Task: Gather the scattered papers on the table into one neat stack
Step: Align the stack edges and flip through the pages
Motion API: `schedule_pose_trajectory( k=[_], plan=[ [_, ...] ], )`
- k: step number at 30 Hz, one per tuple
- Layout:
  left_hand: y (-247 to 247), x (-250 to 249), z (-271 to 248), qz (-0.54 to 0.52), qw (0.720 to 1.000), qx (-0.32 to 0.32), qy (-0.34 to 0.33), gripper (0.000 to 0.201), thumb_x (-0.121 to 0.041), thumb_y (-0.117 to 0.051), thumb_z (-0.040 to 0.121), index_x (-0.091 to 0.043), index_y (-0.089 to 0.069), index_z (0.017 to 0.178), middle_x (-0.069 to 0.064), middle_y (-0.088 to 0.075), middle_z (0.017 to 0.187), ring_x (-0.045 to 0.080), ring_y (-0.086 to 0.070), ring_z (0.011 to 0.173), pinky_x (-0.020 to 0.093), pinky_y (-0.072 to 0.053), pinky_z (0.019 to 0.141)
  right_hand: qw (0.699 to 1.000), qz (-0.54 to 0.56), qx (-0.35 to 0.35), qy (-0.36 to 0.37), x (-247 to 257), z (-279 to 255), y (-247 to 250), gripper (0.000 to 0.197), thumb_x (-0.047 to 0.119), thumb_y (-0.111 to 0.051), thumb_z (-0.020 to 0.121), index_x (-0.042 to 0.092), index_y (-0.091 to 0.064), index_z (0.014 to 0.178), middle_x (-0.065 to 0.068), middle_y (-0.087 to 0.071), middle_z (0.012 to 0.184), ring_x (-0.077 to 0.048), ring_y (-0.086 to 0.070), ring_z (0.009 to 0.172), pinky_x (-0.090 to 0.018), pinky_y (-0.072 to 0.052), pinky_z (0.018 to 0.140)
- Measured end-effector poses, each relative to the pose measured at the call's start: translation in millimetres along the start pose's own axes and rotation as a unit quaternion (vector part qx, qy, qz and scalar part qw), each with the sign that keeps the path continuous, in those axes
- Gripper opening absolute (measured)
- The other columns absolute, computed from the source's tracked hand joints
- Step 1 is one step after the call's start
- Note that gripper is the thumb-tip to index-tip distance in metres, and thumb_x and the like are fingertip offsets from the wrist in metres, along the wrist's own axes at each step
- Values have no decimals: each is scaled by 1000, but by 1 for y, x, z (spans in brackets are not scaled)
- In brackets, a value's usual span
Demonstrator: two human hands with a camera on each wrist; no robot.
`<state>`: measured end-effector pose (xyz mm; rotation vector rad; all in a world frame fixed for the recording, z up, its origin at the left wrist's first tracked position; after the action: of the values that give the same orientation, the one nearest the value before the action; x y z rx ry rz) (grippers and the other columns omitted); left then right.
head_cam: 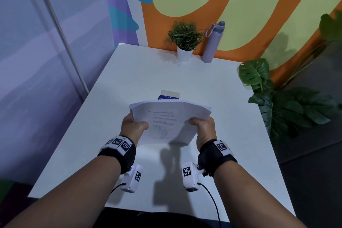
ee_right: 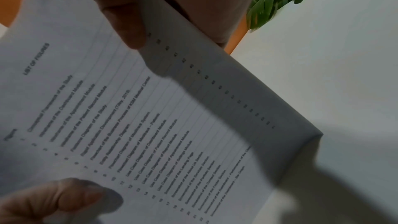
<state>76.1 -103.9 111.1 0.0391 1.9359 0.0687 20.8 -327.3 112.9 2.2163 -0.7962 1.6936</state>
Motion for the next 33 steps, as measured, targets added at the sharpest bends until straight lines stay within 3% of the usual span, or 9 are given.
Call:
schedule_pose_trajectory(
  k=[5,8,10,15,16,19,24,29,33],
  plan=[
    [-2,2,4,1,1000,13,-3,32,13,-58,73,-20,-59,75,0,-62,77,18,-58,73,23,-44,62,1000,-6,-2,-8,3,3,-4,23,3,-57,48,14,-63,68,1,-61,60,-19,-54,58,-25,-40,56],
    [0,10,7,13,1000,19,4,30,5,-70,72,-23,-60,76,-6,-65,81,17,-61,79,29,-46,76,1000,-27,4,-12,2,6,-6,19,4,-60,54,15,-63,69,-1,-62,66,-19,-55,60,-26,-41,57],
    [0,14,8,27,999,23,9,28,-2,-72,75,-26,-57,75,-8,-63,82,16,-60,81,33,-44,83,999,-45,6,-19,-3,9,-5,15,1,-63,66,16,-63,70,-3,-62,70,-22,-56,65,-28,-43,60],
    [-2,19,7,79,996,49,0,16,-10,-66,82,-19,-59,93,5,-64,96,27,-59,93,34,-43,84,994,-99,16,-45,-24,16,-3,9,12,-61,62,17,-61,70,-4,-61,77,-25,-55,75,-30,-44,64],
    [-2,21,8,91,995,50,1,16,-11,-65,83,-18,-59,96,6,-64,98,28,-58,93,34,-43,83,993,-110,20,-46,-27,16,-2,8,10,-62,66,18,-60,69,-5,-61,78,-24,-54,77,-30,-44,65],
    [-1,29,10,133,990,51,9,14,-13,-63,84,-17,-58,97,7,-63,98,28,-57,92,33,-42,82,986,-160,24,-39,-37,22,2,23,-1,-56,81,19,-59,70,-7,-61,84,-24,-54,80,-31,-45,70],
    [-2,37,8,155,987,48,16,25,-14,-59,87,-9,-60,112,7,-60,99,27,-56,94,32,-41,83,970,-239,38,-35,-57,26,8,10,4,-54,85,10,-61,91,-11,-62,94,-26,-55,88,-33,-46,78],
    [-4,24,6,167,985,25,-26,24,-13,-52,90,-9,-58,112,6,-60,99,30,-59,98,33,-44,85,962,-272,36,-8,-51,28,8,10,10,-56,83,4,-64,87,-19,-69,94,-36,-63,88,-44,-53,79],
    [-7,-1,6,158,985,29,-69,24,-9,-48,90,-20,-56,109,0,-60,99,22,-58,91,30,-44,84,974,-225,32,22,-31,30,6,9,11,-56,85,18,-61,84,-5,-67,87,-22,-61,79,-39,-53,81]
  ],
)
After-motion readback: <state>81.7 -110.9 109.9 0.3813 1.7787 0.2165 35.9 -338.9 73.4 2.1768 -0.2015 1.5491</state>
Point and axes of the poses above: each hand's wrist, its own z-axis towards the middle knuckle, its own y-axis out of the back of the hand, x = y × z, the point moved 7 cm from there along z, towards the middle knuckle
